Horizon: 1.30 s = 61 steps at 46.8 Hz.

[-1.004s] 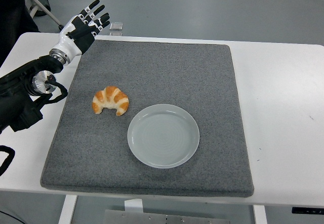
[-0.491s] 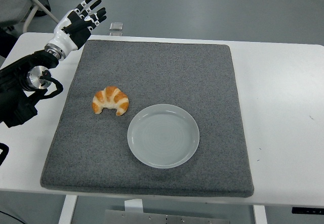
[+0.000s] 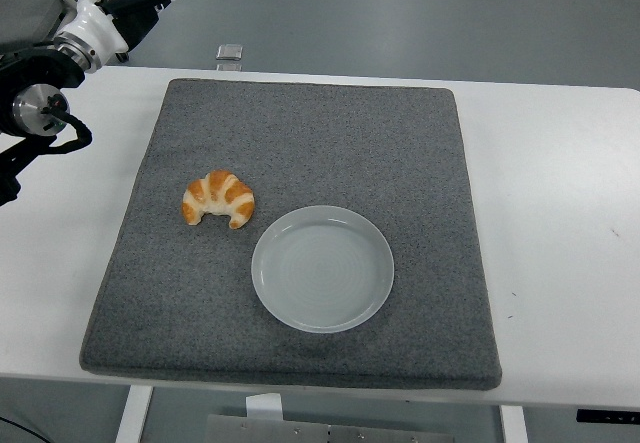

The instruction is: Place the bread on the plate

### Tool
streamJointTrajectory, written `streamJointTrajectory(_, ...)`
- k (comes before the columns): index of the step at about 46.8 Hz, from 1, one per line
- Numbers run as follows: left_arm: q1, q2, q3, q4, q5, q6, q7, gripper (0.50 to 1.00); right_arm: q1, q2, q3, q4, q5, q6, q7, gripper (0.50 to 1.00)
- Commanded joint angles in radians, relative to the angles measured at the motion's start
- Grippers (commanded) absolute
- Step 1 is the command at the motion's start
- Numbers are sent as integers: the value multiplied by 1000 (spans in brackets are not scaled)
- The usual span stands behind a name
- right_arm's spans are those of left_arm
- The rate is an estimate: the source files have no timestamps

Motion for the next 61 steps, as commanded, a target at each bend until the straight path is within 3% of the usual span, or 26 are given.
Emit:
streamJointTrajectory(1, -33, 6, 39, -3, 0, 11, 0, 986, 0, 0, 0, 0, 0, 0, 0, 930)
streamJointTrajectory(16, -136, 60, 179, -45, 50, 23, -1, 984, 0, 0, 0, 0, 0, 0, 0, 930)
streamJointTrajectory(28, -198, 143, 314, -186, 424, 32, 0, 984, 0, 0, 0, 0, 0, 0, 0, 930)
streamJointTrajectory(33, -226, 167, 386, -253, 509, 28, 0, 986, 0, 0, 0, 0, 0, 0, 0, 930)
streamJointTrajectory(40, -231, 187, 426, -327, 552, 34, 2, 986, 0, 0, 0, 0, 0, -2, 0, 930)
streamJointTrajectory(47, -226, 220, 463, -396, 722, 45, 0, 984, 0, 0, 0, 0, 0, -2, 0, 930)
streamJointTrajectory(53, -202, 260, 461, -451, 892, 80, 0, 984, 0, 0, 0, 0, 0, -2, 0, 930)
streamJointTrajectory(61, -156, 270, 464, -490, 981, 155, -3, 984, 0, 0, 2, 0, 0, -2, 0, 930)
